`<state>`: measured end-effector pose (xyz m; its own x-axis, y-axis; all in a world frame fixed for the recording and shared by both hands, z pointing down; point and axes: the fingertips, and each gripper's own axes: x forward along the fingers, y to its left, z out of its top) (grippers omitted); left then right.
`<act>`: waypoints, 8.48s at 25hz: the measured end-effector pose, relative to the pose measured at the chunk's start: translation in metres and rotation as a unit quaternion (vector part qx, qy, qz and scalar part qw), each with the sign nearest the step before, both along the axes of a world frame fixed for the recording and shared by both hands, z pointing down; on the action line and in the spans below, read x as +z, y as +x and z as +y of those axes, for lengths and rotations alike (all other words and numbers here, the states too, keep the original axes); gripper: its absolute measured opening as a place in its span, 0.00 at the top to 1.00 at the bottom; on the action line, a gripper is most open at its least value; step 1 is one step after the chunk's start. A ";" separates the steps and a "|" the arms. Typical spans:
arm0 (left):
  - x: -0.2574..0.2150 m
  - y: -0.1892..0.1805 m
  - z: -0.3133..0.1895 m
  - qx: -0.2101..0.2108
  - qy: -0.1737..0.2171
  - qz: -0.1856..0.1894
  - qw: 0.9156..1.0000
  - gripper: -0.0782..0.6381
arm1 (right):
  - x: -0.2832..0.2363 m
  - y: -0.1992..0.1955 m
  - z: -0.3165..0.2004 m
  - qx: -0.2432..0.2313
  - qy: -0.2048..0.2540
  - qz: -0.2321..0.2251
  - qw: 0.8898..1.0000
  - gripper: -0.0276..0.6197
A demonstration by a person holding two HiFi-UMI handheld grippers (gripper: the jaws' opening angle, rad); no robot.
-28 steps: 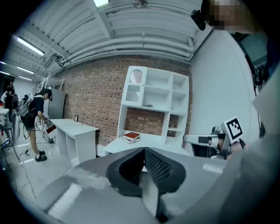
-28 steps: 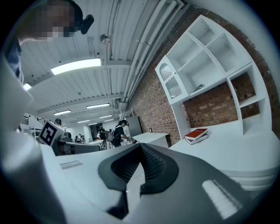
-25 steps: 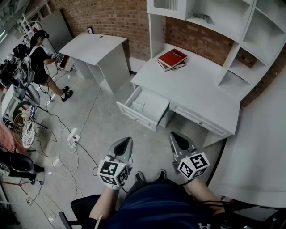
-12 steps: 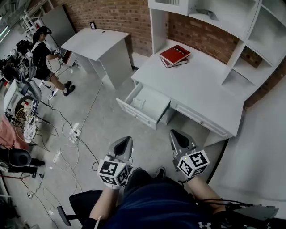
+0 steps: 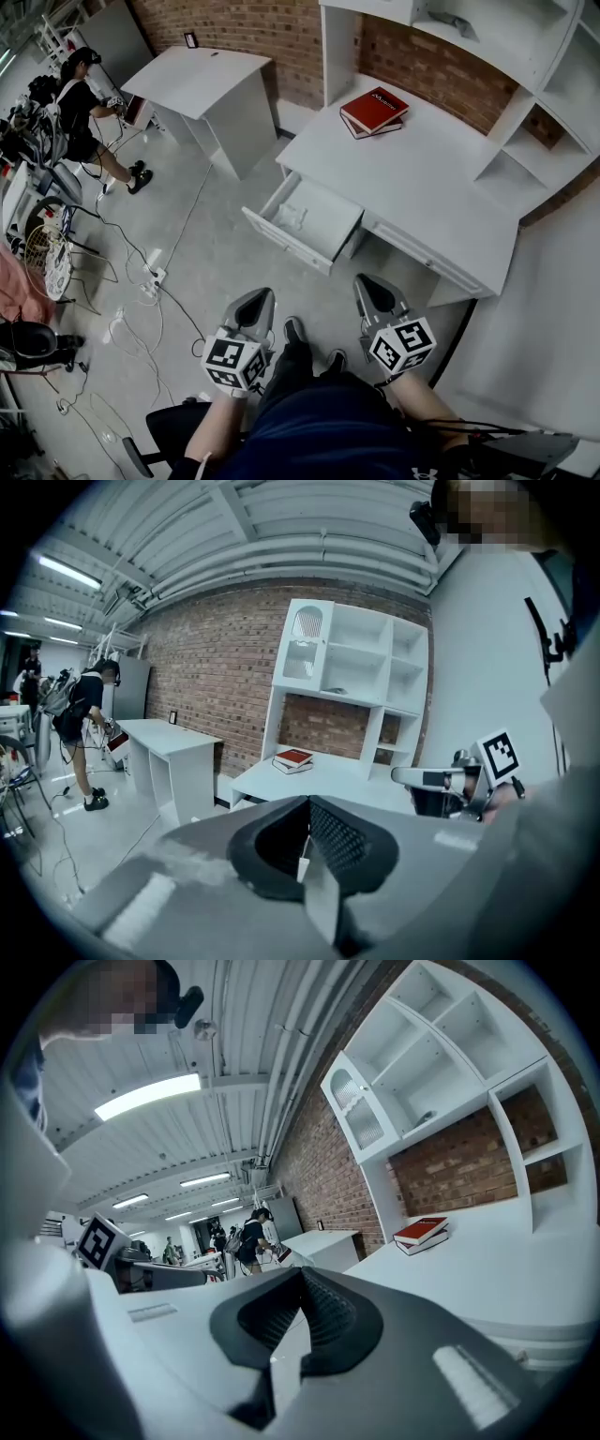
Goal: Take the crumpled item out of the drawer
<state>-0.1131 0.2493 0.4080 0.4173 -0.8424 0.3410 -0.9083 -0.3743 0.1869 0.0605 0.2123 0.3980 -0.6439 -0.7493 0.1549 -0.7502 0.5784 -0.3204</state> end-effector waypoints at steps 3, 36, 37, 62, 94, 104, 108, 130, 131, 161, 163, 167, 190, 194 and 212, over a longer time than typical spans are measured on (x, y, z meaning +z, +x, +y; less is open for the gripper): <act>0.004 -0.011 -0.027 0.009 -0.004 0.006 1.000 0.89 | 0.005 -0.012 -0.023 0.006 -0.008 0.005 1.000 0.95; 0.044 -0.056 -0.247 0.047 -0.047 0.002 0.998 0.89 | 0.040 -0.045 -0.207 0.058 -0.064 0.022 0.996 0.95; 0.045 -0.054 -0.253 0.043 -0.049 -0.003 0.998 0.89 | 0.041 -0.044 -0.214 0.050 -0.064 0.019 0.996 0.95; 0.197 -0.029 -0.388 0.171 -0.153 -0.274 0.934 0.88 | 0.106 0.013 -0.307 0.067 -0.138 -0.022 0.988 0.95; 0.512 -0.037 -0.354 0.505 -0.247 -0.519 0.644 0.76 | 0.230 0.054 -0.266 0.197 -0.276 -0.041 0.940 0.95; 0.518 -0.039 -0.361 0.491 -0.251 -0.512 0.659 0.85 | 0.235 0.046 -0.275 0.191 -0.280 -0.037 0.940 0.95; 0.501 -0.032 -0.370 0.477 -0.246 -0.504 0.677 0.88 | 0.225 0.044 -0.281 0.183 -0.276 -0.034 0.943 0.95; 0.303 -0.003 -0.361 0.377 -0.098 -0.439 0.810 0.88 | 0.140 0.010 -0.283 0.123 -0.181 -0.012 0.976 0.95; 0.292 -0.002 -0.361 0.369 -0.093 -0.433 0.817 0.88 | 0.137 0.011 -0.285 0.123 -0.177 -0.011 0.976 0.95; 0.183 0.090 -0.460 0.406 0.034 -0.429 0.807 0.88 | 0.073 0.054 -0.271 0.224 -0.127 -0.006 0.966 0.95; 0.195 0.098 -0.466 0.419 0.029 -0.437 0.795 0.88 | 0.077 0.060 -0.267 0.237 -0.133 -0.008 0.962 0.95; 0.224 0.109 -0.477 0.441 0.011 -0.461 0.770 0.88 | 0.084 0.076 -0.261 0.262 -0.141 -0.012 0.955 0.95; 0.288 0.139 -0.499 0.475 0.016 -0.504 0.721 0.73 | 0.114 0.093 -0.260 0.293 -0.176 -0.029 0.939 0.95; 0.279 0.135 -0.505 0.446 0.031 -0.492 0.747 0.69 | 0.117 0.091 -0.267 0.282 -0.177 -0.031 0.943 0.95; 0.116 0.076 -0.477 0.274 0.102 -0.360 0.886 0.69 | 0.086 0.052 -0.309 0.181 -0.128 -0.017 0.975 0.95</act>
